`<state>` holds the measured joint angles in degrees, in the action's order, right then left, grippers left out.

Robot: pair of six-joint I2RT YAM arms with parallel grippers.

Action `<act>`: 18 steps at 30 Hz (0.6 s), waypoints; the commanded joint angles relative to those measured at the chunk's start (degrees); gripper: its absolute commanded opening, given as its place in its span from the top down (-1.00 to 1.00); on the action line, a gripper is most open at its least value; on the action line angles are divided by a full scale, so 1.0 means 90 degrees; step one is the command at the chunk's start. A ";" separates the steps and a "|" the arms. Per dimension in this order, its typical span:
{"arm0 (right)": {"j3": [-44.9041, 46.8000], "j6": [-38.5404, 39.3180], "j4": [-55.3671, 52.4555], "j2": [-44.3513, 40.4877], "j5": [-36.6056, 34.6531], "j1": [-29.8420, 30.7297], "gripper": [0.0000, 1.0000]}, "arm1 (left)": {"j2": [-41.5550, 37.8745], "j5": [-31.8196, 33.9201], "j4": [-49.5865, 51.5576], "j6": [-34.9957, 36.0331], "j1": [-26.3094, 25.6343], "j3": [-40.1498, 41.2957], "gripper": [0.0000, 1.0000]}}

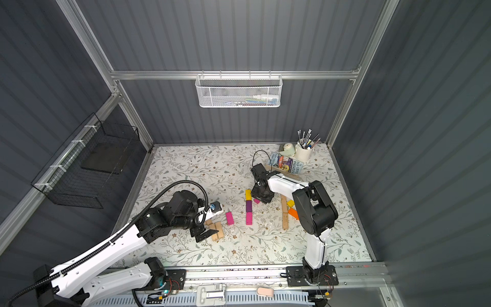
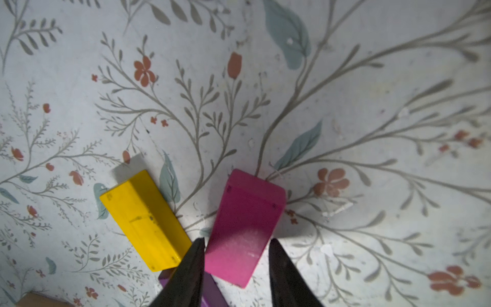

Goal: Assemble the letter k with building blocks
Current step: Assemble the building block at the center of the board.

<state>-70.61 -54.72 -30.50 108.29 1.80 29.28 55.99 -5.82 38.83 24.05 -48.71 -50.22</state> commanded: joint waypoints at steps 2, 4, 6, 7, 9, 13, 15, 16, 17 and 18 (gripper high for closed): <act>0.0072 -0.0044 -0.0017 0.0031 0.0024 -0.0021 0.06 | -0.0059 0.0051 0.0090 0.0145 -0.0019 0.0071 -0.99; 0.0079 -0.0053 -0.0024 0.0033 0.0024 -0.0024 0.12 | -0.0068 0.0061 0.0090 0.0149 -0.0007 0.0065 -0.99; 0.0092 -0.0072 -0.0010 0.0009 0.0015 -0.0026 0.15 | -0.0068 0.0061 0.0090 0.0144 -0.0016 0.0074 -0.99; 0.0107 -0.0075 -0.0013 -0.0002 -0.0012 -0.0025 0.16 | -0.0073 0.0070 0.0090 0.0154 -0.0013 0.0077 -0.99; 0.0115 -0.0065 -0.0018 -0.0006 -0.0047 -0.0027 0.16 | -0.0061 0.0081 0.0090 0.0142 -0.0015 0.0072 -0.99; 0.0185 -0.0064 -0.0010 0.0015 0.0011 -0.0024 0.03 | -0.0049 0.0100 0.0100 0.0145 -0.0007 0.0074 -0.99; 0.0233 -0.0090 0.0015 0.0009 0.0004 -0.0031 0.02 | -0.0051 0.0100 0.0100 0.0149 -0.0017 0.0072 -0.99; 0.0247 -0.0092 0.0005 0.0008 -0.0014 -0.0036 0.02 | -0.0054 0.0106 0.0092 0.0150 -0.0012 0.0072 -0.99; 0.0239 -0.0093 -0.0020 0.0013 -0.0047 -0.0038 0.03 | -0.0040 0.0110 0.0091 0.0150 -0.0014 0.0073 -0.99; 0.0204 -0.0101 -0.0077 0.0033 -0.0096 -0.0032 0.05 | -0.0034 0.0110 0.0090 0.0150 -0.0003 0.0070 -0.99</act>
<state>-69.32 -55.22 -29.82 108.29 2.00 29.28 55.99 -5.15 38.83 24.45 -48.71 -50.17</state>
